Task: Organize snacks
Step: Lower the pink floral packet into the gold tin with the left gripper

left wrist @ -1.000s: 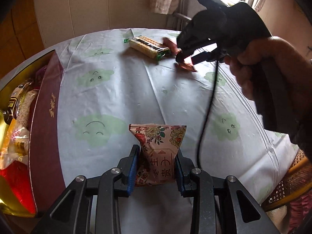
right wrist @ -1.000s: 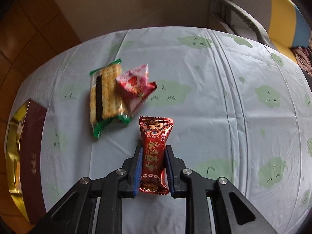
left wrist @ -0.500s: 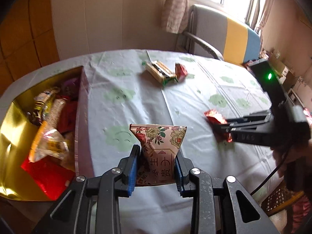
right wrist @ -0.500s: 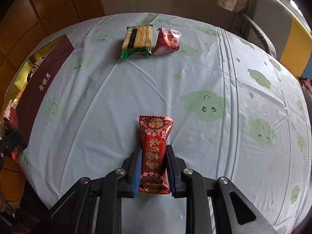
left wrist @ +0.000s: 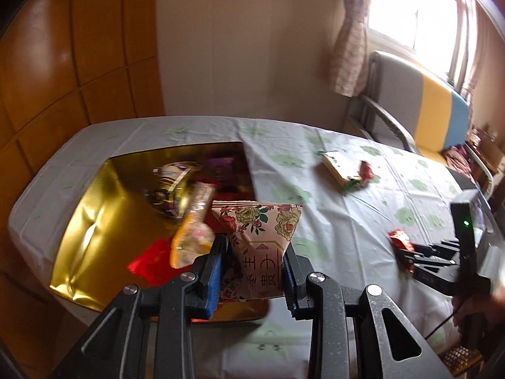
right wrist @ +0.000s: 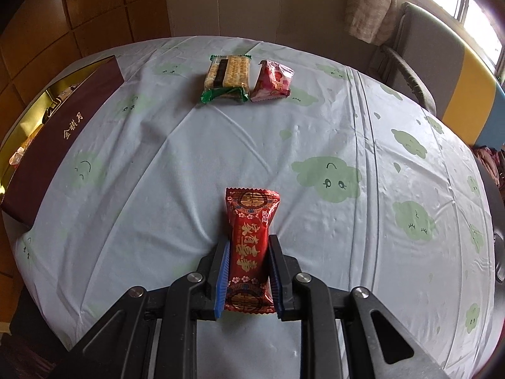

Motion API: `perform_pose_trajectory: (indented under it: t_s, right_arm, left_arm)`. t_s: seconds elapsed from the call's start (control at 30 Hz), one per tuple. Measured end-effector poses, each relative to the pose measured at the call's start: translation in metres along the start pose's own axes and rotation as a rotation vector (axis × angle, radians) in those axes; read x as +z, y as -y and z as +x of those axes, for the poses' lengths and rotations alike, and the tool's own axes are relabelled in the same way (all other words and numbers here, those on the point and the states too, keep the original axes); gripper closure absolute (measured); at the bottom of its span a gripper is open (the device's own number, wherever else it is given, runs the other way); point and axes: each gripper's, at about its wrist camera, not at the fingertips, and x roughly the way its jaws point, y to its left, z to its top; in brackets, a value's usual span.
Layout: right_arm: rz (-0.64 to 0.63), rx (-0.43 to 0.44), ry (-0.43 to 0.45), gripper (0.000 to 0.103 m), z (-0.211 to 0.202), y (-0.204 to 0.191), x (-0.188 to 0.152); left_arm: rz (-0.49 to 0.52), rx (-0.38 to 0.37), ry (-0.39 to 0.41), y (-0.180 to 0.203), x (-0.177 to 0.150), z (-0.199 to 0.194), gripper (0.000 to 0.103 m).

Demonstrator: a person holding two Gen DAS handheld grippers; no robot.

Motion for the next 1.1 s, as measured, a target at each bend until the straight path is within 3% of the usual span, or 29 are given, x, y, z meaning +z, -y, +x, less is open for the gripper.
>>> perform_pose_trajectory:
  t_s: [0.33,0.53,0.67,1.1]
  right_arm:
    - [-0.007,-0.04,0.023,0.081,-0.001,-0.005,-0.001]
    - [0.004,-0.027,0.031,0.081,-0.002,-0.002,-0.003]
    - [0.018,-0.017,0.04,0.08,-0.003,-0.001,-0.004]
    - [0.048,0.013,0.08,0.08,-0.007,0.003,-0.009]
  left_arm:
    - [-0.109,0.085,-0.014,-0.056,-0.008,0.002,0.07]
    - [-0.236,0.067,-0.062,-0.103,-0.013,0.011,0.07]
    - [-0.395,0.022,-0.102,-0.144,-0.013,0.019,0.07]
    - [-0.465,0.055,-0.137,-0.155,-0.016,0.029,0.07]
